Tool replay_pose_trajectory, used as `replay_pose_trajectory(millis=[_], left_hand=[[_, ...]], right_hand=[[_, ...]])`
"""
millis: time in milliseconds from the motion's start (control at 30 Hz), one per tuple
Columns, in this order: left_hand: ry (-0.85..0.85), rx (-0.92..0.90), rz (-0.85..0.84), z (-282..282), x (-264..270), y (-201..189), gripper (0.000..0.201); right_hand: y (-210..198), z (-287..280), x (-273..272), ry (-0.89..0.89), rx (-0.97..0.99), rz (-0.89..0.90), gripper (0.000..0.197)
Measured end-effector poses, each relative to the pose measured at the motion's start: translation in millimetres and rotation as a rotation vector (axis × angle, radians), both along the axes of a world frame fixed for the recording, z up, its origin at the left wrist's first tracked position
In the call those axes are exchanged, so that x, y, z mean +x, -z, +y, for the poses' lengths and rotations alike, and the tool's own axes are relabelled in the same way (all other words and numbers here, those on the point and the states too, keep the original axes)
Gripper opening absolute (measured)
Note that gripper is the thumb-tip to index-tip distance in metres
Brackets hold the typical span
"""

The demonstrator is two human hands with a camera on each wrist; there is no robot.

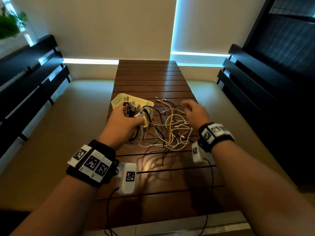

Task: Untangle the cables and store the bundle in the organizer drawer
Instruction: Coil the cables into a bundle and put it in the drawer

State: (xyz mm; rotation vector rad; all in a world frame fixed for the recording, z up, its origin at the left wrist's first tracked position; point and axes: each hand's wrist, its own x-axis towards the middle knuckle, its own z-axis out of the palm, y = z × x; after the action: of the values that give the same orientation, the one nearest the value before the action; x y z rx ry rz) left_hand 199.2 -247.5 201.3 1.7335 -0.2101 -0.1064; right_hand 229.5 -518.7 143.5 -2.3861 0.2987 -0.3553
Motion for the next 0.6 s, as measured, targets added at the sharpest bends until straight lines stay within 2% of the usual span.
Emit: replay_pose_trajectory(millis=[67, 133, 233, 300, 467, 533, 567, 600], left_hand=[[0.005, 0.005, -0.004, -1.4, 1.9, 1.1, 0.027], [0.009, 0.002, -0.010, -1.3, 3.7, 0.7, 0.025], [0.004, -0.004, -0.010, 1.4, 5.4, -0.5, 0.023], [0.001, -0.007, -0.010, 6.2, 6.3, -0.7, 0.024], [0.011, 0.055, 0.015, 17.5, 5.9, 7.3, 0.029], [0.022, 0.080, 0.026, 16.9, 5.9, 9.3, 0.031], [0.032, 0.089, 0.029, 15.6, 6.4, 9.7, 0.031], [0.039, 0.089, 0.026, 13.8, 6.6, 9.6, 0.031]], right_hand=[[-43.7, 15.1, 22.6, -0.112, -0.061, -0.119, 0.041], [-73.3, 30.1, 40.5, -0.212, -0.016, -0.168, 0.059], [-84.2, 45.4, 48.8, -0.310, 0.107, -0.077, 0.071], [-67.3, 48.3, 43.9, -0.341, 0.110, 0.070, 0.075], [-8.1, 35.6, 35.8, -0.260, -0.452, 0.573, 0.070], [-11.7, 34.1, 32.4, -0.177, -0.559, 0.544, 0.055], [-18.3, 35.5, 28.7, -0.150, -0.516, 0.464, 0.048], [-24.8, 37.4, 24.9, -0.169, -0.366, 0.371, 0.047]])
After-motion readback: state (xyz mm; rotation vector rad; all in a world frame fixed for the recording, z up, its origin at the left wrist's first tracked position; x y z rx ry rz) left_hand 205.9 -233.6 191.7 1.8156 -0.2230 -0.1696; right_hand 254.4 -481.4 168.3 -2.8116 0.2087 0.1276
